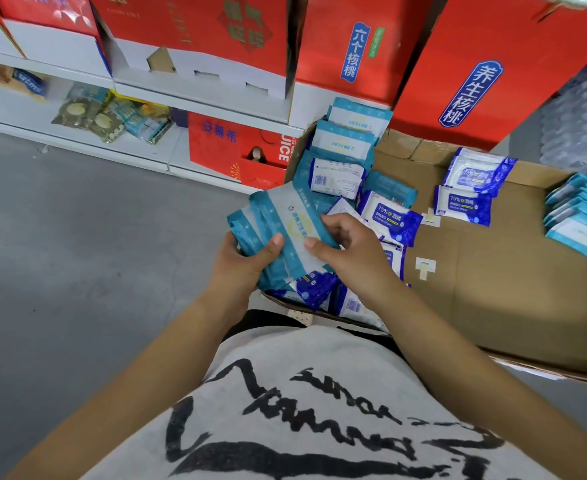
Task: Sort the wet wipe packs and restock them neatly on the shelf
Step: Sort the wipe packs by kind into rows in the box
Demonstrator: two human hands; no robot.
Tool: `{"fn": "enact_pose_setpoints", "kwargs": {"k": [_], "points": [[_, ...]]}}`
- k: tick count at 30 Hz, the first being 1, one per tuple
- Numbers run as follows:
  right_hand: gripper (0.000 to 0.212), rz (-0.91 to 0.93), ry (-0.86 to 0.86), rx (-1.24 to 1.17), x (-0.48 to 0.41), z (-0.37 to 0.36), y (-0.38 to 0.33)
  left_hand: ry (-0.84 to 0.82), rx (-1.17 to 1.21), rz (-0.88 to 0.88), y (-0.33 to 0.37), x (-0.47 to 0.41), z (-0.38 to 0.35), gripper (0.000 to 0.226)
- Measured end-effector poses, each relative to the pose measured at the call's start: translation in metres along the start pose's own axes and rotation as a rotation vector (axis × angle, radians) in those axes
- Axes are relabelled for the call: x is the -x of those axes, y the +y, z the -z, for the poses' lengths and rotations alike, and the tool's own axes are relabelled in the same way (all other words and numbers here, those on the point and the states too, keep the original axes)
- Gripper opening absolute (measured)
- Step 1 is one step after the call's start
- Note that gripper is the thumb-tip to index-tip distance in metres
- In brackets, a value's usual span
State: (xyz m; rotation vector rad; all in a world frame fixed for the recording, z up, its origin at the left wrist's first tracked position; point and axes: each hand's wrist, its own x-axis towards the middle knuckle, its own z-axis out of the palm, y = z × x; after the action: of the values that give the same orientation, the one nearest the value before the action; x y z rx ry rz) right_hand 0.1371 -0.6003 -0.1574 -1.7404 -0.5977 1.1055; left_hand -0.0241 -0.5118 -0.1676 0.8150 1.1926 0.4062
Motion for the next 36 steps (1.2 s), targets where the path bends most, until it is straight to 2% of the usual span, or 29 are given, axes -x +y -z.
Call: {"fn": "enact_pose_setpoints", "kwargs": {"k": [4, 6, 11, 15, 16, 18, 21, 24, 26, 32, 36], "points": [[0.021, -0.05, -0.045, 0.037, -0.004, 0.0, -0.005, -0.014, 0.039, 0.0, 0.004, 0.002, 0.002, 0.067], [0.029, -0.128, -0.055, 0.006, -0.009, -0.002, -0.011, -0.015, 0.024, 0.007, 0.007, 0.002, 0.005, 0.07], [0.029, -0.254, -0.273, 0.149, -0.015, -0.016, -0.033, -0.096, -0.069, -0.019, 0.014, 0.004, 0.001, 0.073], [0.078, -0.301, -0.359, 0.046, -0.032, -0.025, -0.039, -0.043, -0.099, -0.09, 0.021, -0.002, 0.001, 0.049], [0.078, -0.297, -0.345, -0.014, -0.04, -0.025, -0.036, -0.002, -0.086, -0.086, 0.021, -0.004, 0.003, 0.048], [0.063, -0.268, -0.241, -0.061, -0.054, -0.017, -0.029, 0.075, -0.04, -0.058, 0.02, -0.009, 0.006, 0.048], [0.036, -0.191, -0.154, 0.214, -0.068, -0.002, -0.006, 0.129, -0.003, 0.002, 0.016, -0.013, 0.017, 0.054], [0.031, -0.207, -0.275, 0.608, -0.079, 0.008, 0.038, 0.128, 0.055, 0.08, 0.01, -0.009, 0.032, 0.054], [0.03, -0.261, -0.333, 0.746, -0.084, 0.012, 0.068, 0.112, 0.106, 0.133, 0.005, -0.003, 0.042, 0.054], [0.049, -0.164, -0.119, 0.858, -0.086, 0.01, 0.105, 0.076, 0.215, 0.226, -0.013, 0.004, 0.065, 0.071], [0.048, -0.146, -0.063, 0.883, -0.089, 0.004, 0.113, 0.097, 0.14, 0.214, -0.019, 0.001, 0.069, 0.072]]}}
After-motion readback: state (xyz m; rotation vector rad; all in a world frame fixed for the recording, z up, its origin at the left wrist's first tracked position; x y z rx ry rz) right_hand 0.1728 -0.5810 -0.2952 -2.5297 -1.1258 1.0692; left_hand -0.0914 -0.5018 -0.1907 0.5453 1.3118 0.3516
